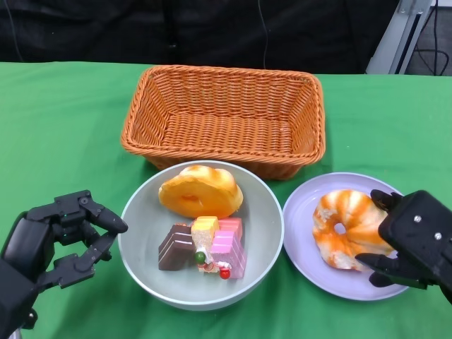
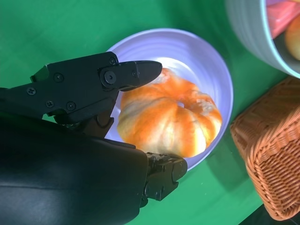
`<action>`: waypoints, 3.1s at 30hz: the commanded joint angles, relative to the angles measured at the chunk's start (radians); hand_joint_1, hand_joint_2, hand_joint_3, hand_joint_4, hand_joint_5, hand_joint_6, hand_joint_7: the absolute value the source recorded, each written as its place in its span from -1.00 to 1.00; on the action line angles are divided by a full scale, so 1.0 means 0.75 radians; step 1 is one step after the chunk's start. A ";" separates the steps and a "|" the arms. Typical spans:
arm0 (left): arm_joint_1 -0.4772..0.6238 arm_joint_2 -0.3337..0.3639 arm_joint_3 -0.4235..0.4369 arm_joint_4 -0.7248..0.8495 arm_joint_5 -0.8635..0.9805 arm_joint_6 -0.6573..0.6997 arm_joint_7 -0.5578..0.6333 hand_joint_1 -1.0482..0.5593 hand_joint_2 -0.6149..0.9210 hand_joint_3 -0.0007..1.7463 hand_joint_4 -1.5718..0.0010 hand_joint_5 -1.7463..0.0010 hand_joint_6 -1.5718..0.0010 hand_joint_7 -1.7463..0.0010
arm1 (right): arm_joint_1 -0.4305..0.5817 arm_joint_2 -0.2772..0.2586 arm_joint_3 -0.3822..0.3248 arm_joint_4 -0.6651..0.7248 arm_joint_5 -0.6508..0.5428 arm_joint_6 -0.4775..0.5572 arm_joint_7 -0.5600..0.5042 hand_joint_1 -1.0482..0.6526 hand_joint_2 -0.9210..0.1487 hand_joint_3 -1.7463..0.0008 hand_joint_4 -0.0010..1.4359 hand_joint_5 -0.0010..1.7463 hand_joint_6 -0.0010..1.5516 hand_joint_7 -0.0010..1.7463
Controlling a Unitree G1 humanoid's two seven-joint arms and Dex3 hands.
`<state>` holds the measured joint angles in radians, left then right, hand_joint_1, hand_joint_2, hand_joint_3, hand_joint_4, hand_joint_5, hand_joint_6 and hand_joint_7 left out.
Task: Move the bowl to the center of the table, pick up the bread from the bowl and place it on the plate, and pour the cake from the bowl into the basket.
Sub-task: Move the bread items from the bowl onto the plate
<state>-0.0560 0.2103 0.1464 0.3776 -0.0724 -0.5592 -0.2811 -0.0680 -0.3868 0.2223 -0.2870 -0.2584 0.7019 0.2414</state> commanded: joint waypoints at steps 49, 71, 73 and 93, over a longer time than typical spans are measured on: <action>-0.009 0.016 -0.003 0.044 0.060 -0.049 0.061 0.13 0.68 -0.15 -0.05 -0.65 -0.08 -0.30 | -0.115 0.305 0.250 -0.217 -0.516 -0.407 -0.026 -0.44 -1.00 0.91 0.62 -0.92 -0.25 -0.97; 0.000 -0.004 -0.023 0.040 0.066 -0.065 0.082 0.13 0.70 -0.18 -0.05 -0.63 -0.07 -0.33 | -0.485 0.407 0.399 0.326 -0.625 -0.361 0.003 -0.51 -1.00 0.93 0.83 -0.84 -0.37 -1.00; -0.001 -0.008 -0.025 0.045 0.067 -0.071 0.084 0.12 0.70 -0.19 -0.05 -0.64 -0.07 -0.33 | -0.510 0.415 0.405 0.381 -0.626 -0.373 -0.013 -0.51 -1.00 0.93 0.86 -0.82 -0.37 -1.00; 0.012 -0.021 -0.033 0.033 0.079 -0.067 0.101 0.13 0.70 -0.17 -0.04 -0.64 -0.06 -0.30 | -0.708 0.511 0.438 0.725 -0.635 -0.406 -0.093 -0.51 -1.00 0.88 0.29 0.03 -0.46 -1.00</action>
<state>-0.0571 0.1867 0.1200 0.4037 -0.0095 -0.6019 -0.2167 -0.5769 -0.0089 0.5476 0.2450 -0.7262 0.3880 0.1735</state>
